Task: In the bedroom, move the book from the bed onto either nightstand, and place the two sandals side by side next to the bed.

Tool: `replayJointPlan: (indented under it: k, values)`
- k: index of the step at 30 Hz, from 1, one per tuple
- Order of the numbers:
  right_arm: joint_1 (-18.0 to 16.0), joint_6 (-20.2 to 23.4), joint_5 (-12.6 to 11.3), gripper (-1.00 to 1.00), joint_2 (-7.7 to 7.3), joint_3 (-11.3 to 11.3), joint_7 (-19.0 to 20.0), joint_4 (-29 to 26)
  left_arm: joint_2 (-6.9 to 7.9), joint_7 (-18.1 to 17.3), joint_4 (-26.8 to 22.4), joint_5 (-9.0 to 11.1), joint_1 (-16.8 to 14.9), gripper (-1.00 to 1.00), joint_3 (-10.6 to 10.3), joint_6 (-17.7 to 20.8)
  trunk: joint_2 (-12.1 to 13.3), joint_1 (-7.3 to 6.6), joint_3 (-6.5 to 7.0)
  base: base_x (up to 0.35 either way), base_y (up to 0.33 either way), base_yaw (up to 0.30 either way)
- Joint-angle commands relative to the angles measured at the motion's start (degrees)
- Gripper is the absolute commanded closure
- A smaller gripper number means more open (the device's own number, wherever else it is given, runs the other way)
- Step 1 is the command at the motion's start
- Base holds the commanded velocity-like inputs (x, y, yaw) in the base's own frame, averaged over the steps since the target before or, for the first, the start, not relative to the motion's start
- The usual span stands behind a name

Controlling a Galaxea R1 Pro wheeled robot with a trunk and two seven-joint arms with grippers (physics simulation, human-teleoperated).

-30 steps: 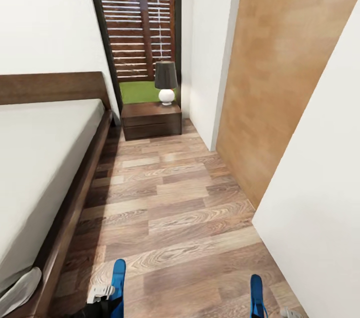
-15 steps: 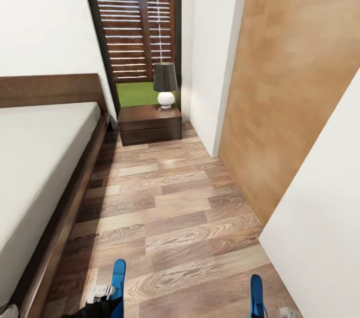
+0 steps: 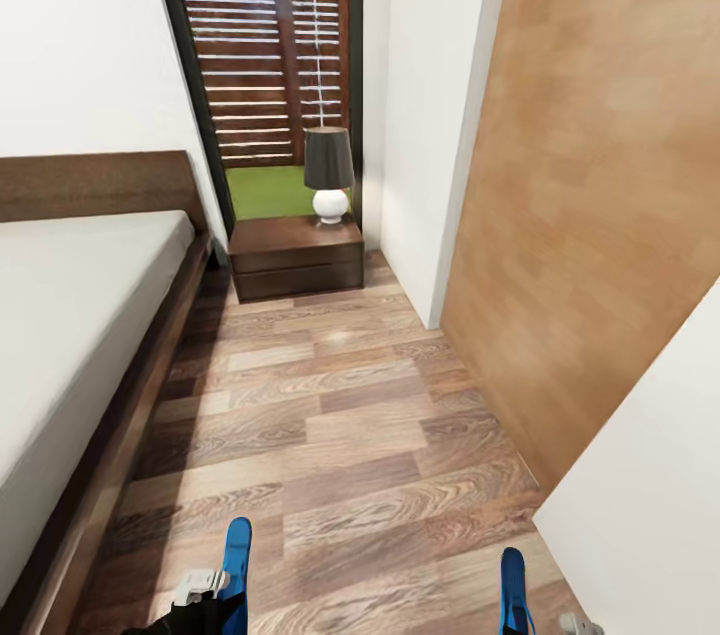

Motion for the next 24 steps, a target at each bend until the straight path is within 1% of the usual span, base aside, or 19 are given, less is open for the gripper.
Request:
replayJointPlan:
  k: [1,24]
  values:
    - [-0.04,0.61,-0.21,1.0,0.04,-0.4,0.39,-0.03,-0.03,-0.26,0.02,-0.57,-0.05,1.0,0.44,-0.32,-0.02,0.02,-0.05,0.326,0.0,0.0]
    - [-0.04,0.62,-0.2,1.0,0.03,-0.38,0.39,-0.03,-0.03,-0.26,0.01,-0.5,-0.05,1.0,0.44,-0.32,-0.02,0.02,-0.05,0.326,0.0,0.0]
